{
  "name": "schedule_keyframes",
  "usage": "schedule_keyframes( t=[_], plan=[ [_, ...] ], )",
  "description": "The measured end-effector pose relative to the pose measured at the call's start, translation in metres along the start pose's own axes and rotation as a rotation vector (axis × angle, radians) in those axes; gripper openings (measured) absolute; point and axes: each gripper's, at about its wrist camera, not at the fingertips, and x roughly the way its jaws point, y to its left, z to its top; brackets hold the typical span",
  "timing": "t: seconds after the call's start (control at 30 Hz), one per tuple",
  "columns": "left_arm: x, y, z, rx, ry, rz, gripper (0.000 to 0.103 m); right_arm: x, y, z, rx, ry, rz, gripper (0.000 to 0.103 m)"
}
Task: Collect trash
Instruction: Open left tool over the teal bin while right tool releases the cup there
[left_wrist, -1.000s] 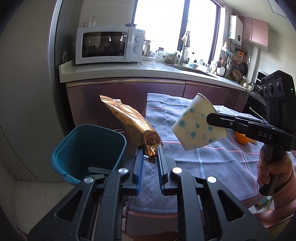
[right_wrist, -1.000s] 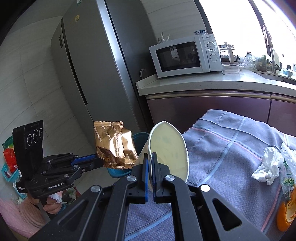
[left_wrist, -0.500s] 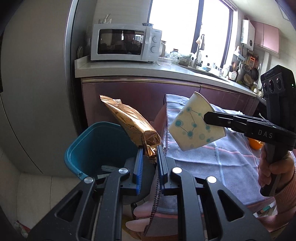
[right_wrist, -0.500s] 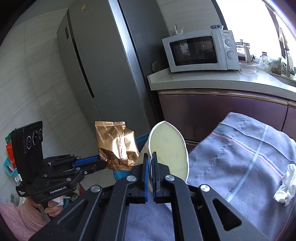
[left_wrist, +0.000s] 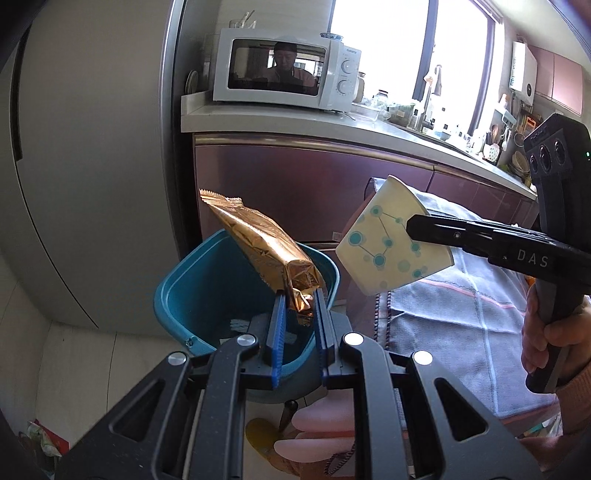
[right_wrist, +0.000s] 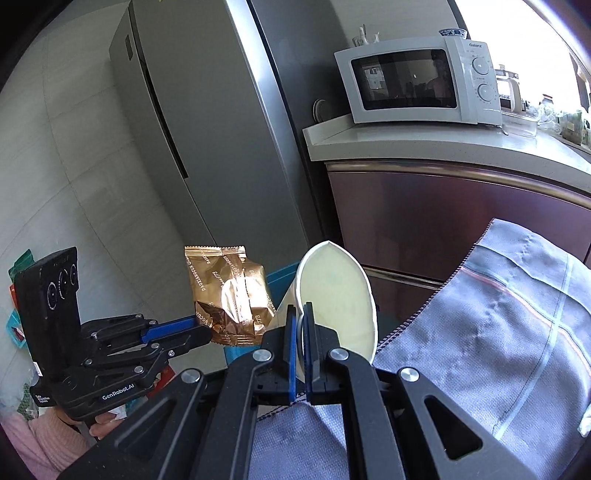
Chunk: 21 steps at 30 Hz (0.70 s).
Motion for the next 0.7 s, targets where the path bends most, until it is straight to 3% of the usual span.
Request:
schedule_keyframes(
  t=[0.7],
  plan=[
    [0.060, 0.034, -0.005, -0.030, 0.093, 0.065, 0.015, 0.087, 0.002, 0.021, -0.027, 0.161, -0.032, 0.002]
  ],
)
